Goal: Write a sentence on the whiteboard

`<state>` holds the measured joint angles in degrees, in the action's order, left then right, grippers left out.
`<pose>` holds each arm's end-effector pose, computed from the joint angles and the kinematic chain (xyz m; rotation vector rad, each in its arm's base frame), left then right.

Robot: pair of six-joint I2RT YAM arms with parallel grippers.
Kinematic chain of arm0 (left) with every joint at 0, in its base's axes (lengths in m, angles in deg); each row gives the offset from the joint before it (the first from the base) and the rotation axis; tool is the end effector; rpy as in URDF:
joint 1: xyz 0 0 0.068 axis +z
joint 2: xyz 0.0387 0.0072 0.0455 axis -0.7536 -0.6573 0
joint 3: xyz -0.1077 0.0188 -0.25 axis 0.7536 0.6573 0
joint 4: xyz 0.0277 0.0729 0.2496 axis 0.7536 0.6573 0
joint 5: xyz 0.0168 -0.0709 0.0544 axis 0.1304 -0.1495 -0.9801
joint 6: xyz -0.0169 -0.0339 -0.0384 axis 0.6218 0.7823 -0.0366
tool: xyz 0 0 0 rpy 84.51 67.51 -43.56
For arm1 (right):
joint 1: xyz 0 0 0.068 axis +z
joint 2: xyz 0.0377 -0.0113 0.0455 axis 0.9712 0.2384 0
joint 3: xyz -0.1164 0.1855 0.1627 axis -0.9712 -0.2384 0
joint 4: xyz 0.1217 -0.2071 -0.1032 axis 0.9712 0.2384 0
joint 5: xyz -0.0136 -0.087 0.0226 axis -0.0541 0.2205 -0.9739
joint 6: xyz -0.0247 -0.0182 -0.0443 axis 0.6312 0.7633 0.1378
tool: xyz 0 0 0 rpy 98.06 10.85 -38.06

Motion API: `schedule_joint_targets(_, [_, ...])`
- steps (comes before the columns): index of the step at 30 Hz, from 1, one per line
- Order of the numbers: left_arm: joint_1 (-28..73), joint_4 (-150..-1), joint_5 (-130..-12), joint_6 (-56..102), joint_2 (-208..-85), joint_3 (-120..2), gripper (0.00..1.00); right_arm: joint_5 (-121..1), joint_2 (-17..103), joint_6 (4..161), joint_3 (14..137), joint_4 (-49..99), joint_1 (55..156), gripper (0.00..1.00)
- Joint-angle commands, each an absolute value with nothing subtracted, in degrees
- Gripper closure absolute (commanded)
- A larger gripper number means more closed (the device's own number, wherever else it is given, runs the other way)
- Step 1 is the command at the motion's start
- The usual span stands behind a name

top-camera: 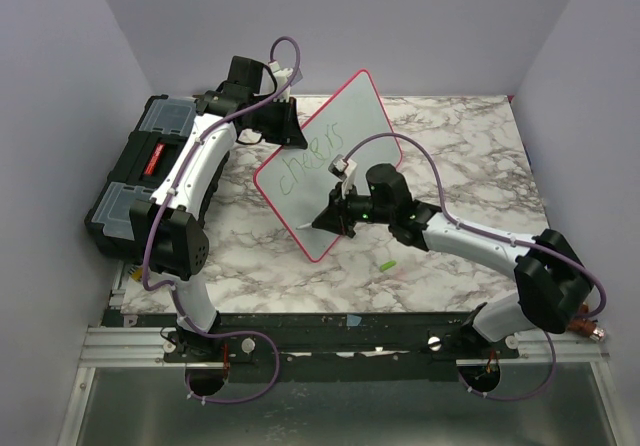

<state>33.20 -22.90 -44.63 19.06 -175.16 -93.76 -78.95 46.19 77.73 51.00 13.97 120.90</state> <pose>0.3750 -0.1266 0.3679 0.4529 2.3499 -0.9186 0.2232 0.2428 0.2524 -0.8913 1.8814 1.0765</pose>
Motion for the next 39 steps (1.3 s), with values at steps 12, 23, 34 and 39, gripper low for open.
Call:
schedule_joint_targets(12, [34.18,-24.11,-49.49,14.37,-174.82,-93.86,1.00,-61.56,44.93,78.09,53.29,14.61,121.43,0.99])
schedule_joint_targets(23, [34.19,-23.20,-49.87,14.40,-175.76,-95.17,1.00,-69.11,40.39,79.46,52.27,15.13,121.39,0.99])
schedule_joint_targets(34, [34.22,-24.00,-50.45,15.47,-175.40,-94.32,1.00,-72.25,42.66,76.84,53.25,9.13,121.39,0.99])
schedule_joint_targets(39, [34.23,-25.47,-50.23,16.36,-174.83,-93.26,1.00,-71.82,44.28,77.44,54.88,9.75,121.39,0.99])
